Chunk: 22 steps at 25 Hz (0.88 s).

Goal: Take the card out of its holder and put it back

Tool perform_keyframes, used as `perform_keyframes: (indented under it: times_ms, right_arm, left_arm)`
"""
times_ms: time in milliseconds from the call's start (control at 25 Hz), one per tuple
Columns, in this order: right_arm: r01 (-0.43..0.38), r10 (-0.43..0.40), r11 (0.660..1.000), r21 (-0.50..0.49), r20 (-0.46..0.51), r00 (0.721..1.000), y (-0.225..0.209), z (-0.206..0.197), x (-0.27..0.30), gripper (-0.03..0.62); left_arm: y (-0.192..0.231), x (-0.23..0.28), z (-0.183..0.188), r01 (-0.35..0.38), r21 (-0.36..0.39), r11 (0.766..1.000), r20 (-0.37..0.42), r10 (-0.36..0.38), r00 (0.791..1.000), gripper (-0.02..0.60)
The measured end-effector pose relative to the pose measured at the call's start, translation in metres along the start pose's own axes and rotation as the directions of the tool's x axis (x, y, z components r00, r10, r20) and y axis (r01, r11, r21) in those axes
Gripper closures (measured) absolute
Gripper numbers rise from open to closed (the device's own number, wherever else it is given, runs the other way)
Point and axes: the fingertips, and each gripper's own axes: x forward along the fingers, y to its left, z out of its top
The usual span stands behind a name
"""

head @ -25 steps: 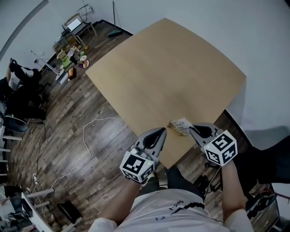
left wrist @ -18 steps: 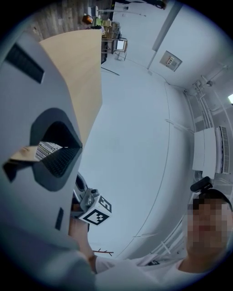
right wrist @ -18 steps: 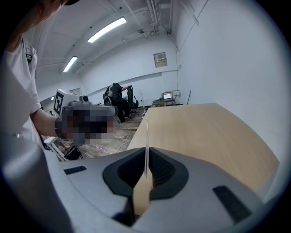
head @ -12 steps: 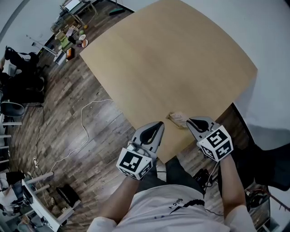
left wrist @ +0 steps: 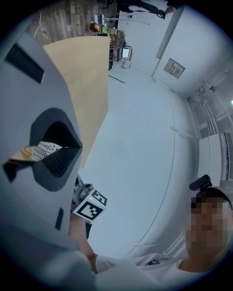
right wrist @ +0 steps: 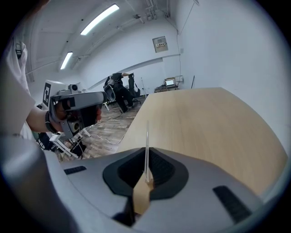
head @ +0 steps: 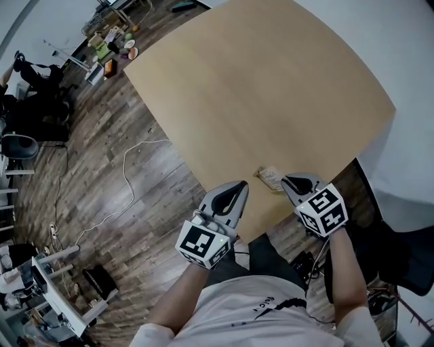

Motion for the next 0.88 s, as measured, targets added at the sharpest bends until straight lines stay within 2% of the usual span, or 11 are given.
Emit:
perform_keyframes:
  times_ms: [280, 880]
  right_arm:
    - [-0.012, 0.012, 1.0, -0.008, -0.002, 1.0, -0.001, 0.005, 0.006, 0.566]
    - [-0.022, 0.019, 0.999, -0.031, -0.074, 0.997, -0.002, -0.004, 0.012, 0.566]
  left_arm:
    - [0.003, 0.001, -0.003, -0.006, -0.005, 1.0, -0.006, 0.006, 1.0, 0.569]
    - [0.005, 0.006, -0.004, -0.005, -0.009, 1.0, -0.009, 0.005, 1.0, 0.569]
